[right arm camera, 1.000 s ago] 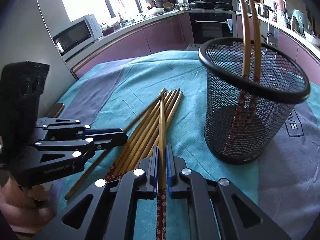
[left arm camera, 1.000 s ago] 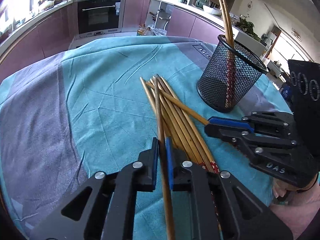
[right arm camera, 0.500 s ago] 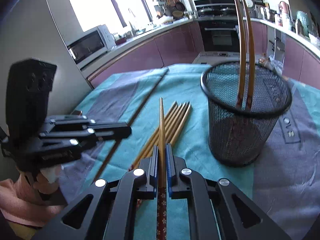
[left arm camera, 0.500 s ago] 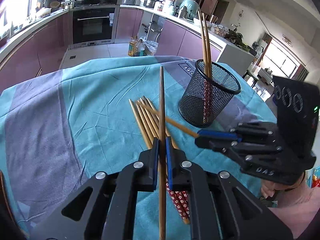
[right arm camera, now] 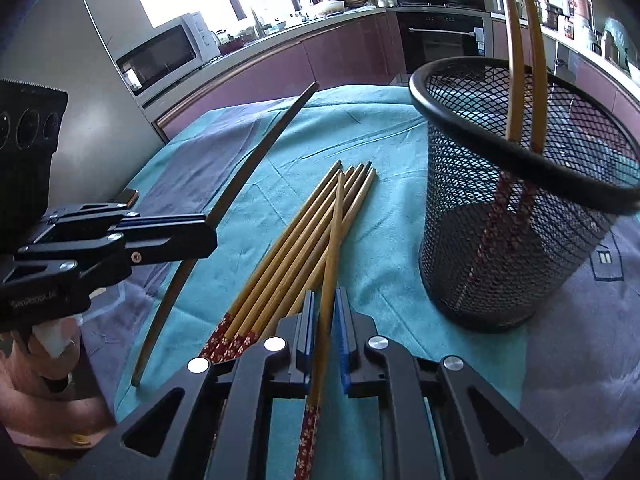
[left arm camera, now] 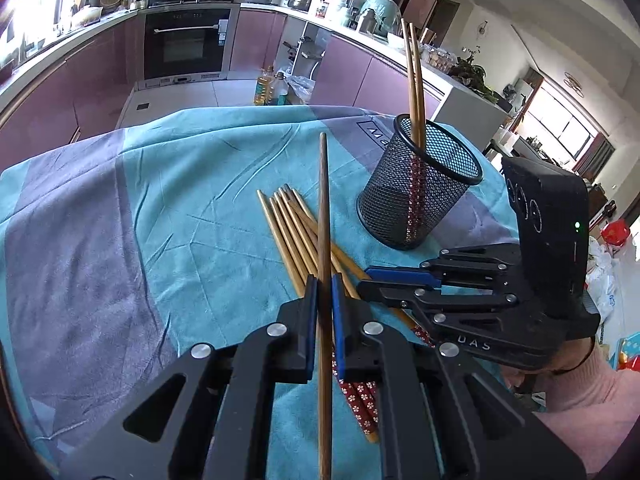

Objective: Organize utensils
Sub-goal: 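Lift the chopstick upright with the right tool while the left tool carries its chopstick over the cup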

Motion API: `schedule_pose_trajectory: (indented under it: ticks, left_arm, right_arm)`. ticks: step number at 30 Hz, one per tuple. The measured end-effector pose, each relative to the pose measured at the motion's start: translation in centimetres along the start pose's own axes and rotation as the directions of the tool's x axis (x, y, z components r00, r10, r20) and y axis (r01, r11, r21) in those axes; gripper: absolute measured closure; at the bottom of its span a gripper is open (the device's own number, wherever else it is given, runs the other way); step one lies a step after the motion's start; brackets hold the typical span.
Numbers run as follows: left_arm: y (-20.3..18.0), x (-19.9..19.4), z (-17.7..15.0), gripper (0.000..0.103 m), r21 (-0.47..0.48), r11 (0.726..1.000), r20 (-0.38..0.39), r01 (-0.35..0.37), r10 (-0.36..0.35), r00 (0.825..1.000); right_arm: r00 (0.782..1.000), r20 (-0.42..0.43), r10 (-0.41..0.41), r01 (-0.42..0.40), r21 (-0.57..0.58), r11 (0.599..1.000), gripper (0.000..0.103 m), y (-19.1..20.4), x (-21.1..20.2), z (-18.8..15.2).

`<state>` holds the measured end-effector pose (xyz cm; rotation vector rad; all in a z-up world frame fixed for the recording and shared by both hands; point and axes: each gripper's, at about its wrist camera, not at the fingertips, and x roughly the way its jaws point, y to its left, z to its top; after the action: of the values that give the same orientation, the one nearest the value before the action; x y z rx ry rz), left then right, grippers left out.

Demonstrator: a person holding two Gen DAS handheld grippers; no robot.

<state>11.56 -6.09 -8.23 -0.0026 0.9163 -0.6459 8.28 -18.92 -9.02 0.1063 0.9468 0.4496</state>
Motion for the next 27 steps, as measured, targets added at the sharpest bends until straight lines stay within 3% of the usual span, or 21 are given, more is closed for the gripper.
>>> schedule_pose_trajectory:
  ticks: [4,8,12,18,24,27]
  left_arm:
    - [0.1,-0.3,0.2,0.095,-0.010,1.000,0.003,0.011,-0.011,1.000]
    - [-0.5,-1.5,0.8,0.095,-0.001,0.999,0.034,0.037,-0.037,0.999]
    - [-1.3,-3.4,1.8,0.095,0.022,0.995,0.080,0.100,-0.102,0.992]
    - [-2.9,-6.6,4.5,0.095,0.058,0.981,0.171,0.186,-0.194,0.966]
    - [-4.9,-8.4,7.4,0.095,0.083,0.974,0.244,0.210,-0.225,0.944]
    - [-5.9,-8.8,9.3,0.095,0.088,0.972,0.284,0.217,-0.233,0.930]
  right_arm:
    - [0.999,0.031,0.012,-0.013,0.016,1.000,0.097,-0.6,-1.5,-0.4]
    - [0.992,0.121,0.026,-0.029,0.023,0.999,0.097,-0.7,-4.7,0.0]
    - [0.971,0.236,0.030,-0.036,0.022,0.999,0.097,-0.9,-8.7,0.6]
    - [0.922,0.387,0.009,-0.023,0.032,0.999,0.097,-1.6,-13.0,1.9]
    - [0.878,0.478,-0.014,-0.011,0.049,0.999,0.097,-3.2,-14.7,4.0]
    - [0.837,0.545,-0.038,0.004,0.062,0.998,0.097,-4.1,-15.6,5.3]
